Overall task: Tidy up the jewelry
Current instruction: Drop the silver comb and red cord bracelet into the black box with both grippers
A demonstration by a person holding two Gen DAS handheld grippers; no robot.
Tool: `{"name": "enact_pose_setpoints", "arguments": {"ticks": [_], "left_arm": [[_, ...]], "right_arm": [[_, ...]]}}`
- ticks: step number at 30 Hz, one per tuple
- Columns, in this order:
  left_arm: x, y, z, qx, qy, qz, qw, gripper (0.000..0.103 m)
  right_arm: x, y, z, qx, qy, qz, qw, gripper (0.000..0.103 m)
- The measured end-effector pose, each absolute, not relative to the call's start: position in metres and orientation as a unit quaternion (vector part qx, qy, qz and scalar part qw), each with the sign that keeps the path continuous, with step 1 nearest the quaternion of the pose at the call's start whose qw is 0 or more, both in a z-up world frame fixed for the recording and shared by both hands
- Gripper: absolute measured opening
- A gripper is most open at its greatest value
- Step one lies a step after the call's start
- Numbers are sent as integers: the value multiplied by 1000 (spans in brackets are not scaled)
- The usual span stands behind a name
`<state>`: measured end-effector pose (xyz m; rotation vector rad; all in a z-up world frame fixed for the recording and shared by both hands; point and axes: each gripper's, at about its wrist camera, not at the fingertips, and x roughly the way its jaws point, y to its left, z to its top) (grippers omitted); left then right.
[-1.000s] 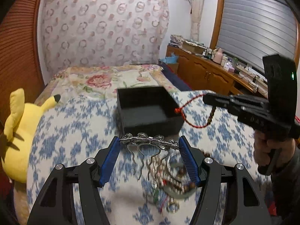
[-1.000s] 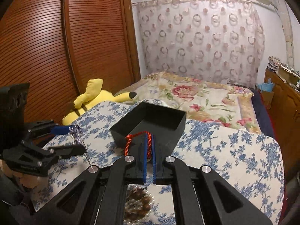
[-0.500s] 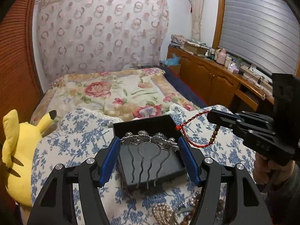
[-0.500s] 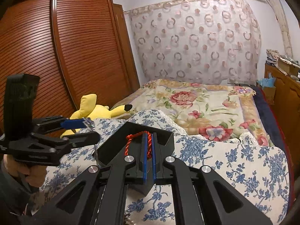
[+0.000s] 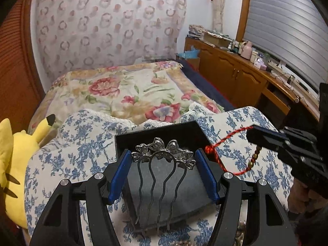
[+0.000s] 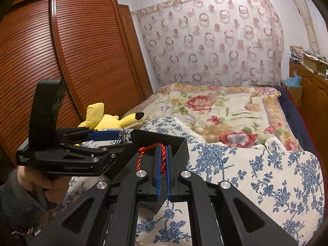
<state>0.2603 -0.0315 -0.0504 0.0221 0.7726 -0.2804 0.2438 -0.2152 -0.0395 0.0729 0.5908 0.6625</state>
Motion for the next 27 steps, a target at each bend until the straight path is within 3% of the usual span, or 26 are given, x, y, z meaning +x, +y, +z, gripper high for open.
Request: {"name": "enact_pose_setpoints", "arguments": {"ticks": [8,10,12,27], "left_arm": [[271,-32,-59,8,385,-136,913,62],[269,-31,-58,6,383,-135,914,63],[266,-29,-56,3,375,-135,917,75],[219,18,-56,-7,368,-92,925,81]], "right_arm": [[246,-213,-46,34,291,317,902,5],[245,-212,-47,32,290,317,902,5],[245,-211,-48,32,291,318,902,5],[245,-183,-65,11,320,337,885,8]]}}
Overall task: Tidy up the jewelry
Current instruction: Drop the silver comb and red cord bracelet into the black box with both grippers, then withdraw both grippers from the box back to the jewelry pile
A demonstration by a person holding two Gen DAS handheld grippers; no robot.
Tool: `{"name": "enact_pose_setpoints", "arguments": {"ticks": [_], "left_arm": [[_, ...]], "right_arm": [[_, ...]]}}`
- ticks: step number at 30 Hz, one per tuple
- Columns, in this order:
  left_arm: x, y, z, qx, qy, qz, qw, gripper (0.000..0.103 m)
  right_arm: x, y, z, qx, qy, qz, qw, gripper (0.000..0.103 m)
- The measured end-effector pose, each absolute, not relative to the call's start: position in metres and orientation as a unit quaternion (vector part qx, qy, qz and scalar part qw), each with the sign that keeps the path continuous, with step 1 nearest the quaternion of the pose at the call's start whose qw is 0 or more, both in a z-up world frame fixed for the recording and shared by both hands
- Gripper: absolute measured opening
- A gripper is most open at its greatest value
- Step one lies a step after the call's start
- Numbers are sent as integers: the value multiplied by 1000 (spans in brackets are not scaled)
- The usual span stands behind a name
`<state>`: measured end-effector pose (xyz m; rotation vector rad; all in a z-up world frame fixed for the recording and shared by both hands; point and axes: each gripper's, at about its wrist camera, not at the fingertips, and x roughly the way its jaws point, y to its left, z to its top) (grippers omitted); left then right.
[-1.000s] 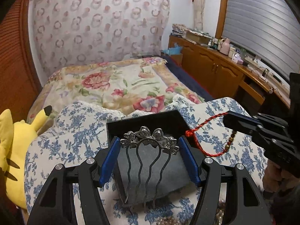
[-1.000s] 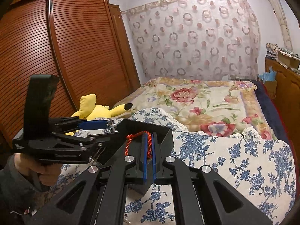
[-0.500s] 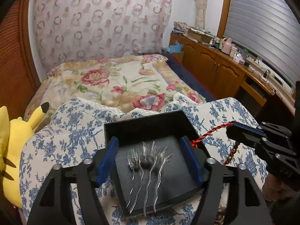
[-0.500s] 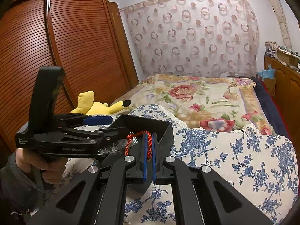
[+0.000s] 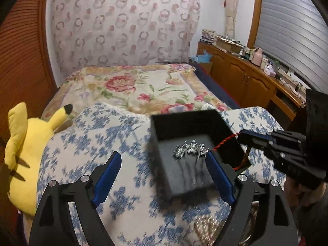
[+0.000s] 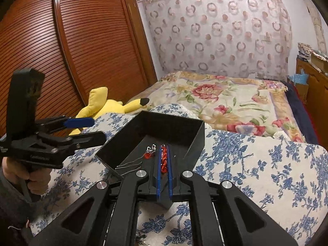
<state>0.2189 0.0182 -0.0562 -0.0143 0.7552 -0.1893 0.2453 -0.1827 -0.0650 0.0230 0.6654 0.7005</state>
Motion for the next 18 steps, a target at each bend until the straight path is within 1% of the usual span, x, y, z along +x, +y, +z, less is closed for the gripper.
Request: {"name": "enact_pose_setpoints", "arguments": {"ticks": [1,2,4,5,14,18], "left_arm": [[215,21,-58,-8,370,-89,925,81],[211,23,-59,-9,371,-88,925,81],[204,25,-61,-12,371,-86,924,81],[201,26,-61,-13,371,-85,924,81],[165,25,-65,-17,371,-87,924,82],[152,19,-68,-16,372,-94,923,82]], "right_arm": [[245,-182,-65,9,321,335,886,8],[245,-182,-65,8,322,335,885,10],[245,-183,-63,10,322,334,886,36],[244,-183,-62,10,321,332,887,38],[219,-200,-37,-3,296,312,903,38],[200,-206,-36,-14,297,306,904,38]]}}
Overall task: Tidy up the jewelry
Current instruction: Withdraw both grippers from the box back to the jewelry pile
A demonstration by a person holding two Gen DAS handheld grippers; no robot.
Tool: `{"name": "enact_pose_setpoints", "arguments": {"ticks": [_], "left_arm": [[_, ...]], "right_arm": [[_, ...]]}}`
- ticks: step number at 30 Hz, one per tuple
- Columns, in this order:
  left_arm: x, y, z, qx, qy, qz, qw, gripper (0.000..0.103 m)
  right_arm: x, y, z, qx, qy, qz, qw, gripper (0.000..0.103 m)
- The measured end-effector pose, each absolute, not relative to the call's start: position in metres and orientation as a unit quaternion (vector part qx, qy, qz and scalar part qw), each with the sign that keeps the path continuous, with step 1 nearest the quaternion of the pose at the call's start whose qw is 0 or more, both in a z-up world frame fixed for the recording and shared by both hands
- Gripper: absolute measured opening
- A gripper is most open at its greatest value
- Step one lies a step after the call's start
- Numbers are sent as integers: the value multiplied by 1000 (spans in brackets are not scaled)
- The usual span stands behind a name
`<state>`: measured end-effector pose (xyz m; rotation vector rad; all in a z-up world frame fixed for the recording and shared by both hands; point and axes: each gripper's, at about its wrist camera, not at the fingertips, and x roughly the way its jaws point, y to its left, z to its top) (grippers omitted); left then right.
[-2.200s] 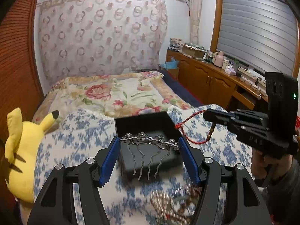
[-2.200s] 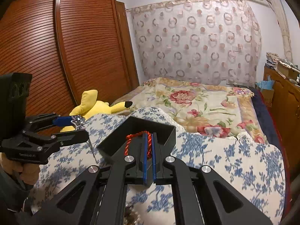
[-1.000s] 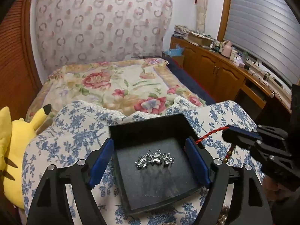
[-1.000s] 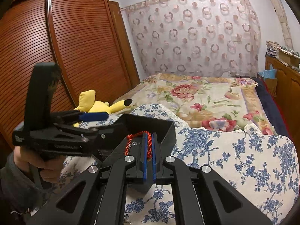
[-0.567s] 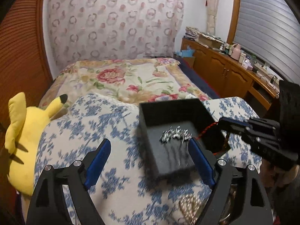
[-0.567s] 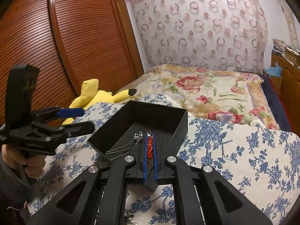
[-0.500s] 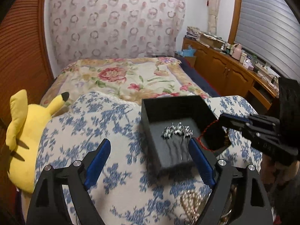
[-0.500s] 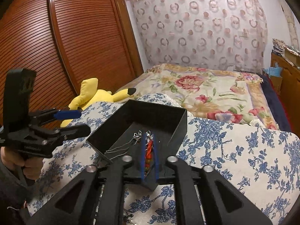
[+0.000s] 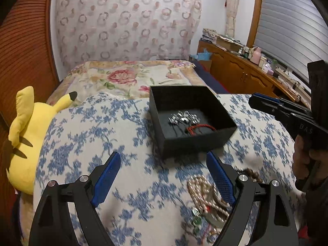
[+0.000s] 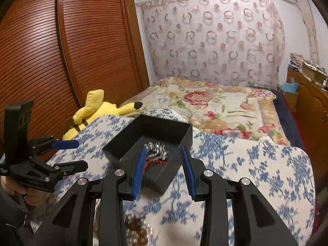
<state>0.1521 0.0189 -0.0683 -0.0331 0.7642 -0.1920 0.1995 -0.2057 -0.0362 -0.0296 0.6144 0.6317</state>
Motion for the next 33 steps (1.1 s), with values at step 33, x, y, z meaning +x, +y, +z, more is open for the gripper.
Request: {"name": "enact_pose_setpoints", "arguments": {"ticks": [33], "left_arm": [[137,-63,-100,23,416,-184,890,89]], "right_arm": [[134,-259,-100,-17,378,243,893,49]]}}
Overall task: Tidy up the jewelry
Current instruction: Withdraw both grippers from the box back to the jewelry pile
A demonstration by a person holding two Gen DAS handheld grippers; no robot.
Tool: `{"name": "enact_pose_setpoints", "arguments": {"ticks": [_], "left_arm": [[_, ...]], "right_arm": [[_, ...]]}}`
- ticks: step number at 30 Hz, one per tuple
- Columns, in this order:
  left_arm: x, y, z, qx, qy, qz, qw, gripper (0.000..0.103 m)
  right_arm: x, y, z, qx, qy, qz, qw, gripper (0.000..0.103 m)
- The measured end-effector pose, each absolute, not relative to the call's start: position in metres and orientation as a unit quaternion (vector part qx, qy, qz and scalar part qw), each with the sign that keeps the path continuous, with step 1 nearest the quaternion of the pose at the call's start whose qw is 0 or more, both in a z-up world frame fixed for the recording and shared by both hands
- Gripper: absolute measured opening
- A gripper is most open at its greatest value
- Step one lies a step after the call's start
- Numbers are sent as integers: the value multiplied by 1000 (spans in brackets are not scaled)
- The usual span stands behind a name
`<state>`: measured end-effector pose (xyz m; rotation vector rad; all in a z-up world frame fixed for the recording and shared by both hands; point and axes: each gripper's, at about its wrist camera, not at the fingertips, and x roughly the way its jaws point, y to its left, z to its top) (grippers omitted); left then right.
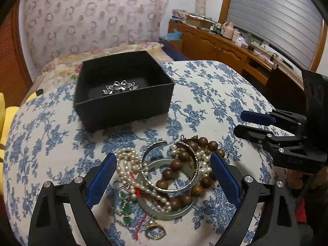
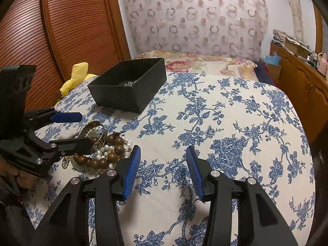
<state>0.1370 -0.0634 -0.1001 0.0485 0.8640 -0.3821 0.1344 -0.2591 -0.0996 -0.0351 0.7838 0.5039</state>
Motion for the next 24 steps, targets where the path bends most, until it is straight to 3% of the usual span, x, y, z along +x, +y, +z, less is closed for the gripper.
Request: {"name": "enact_pose_setpoints", "arguments": {"ticks": [8,11,24], "left_arm": [[138,-75,-106,44,423,-187,886,71],[138,-75,-108,48,426,-185,884,59],[123,-55,-92,29,400,-179,898,58]], "right_arm": [[134,-255,-100,-18,379,250,891,49],[133,-250,-100,-20,379,254,889,49],[131,-225,-97,-33,379,283,880,49]]}}
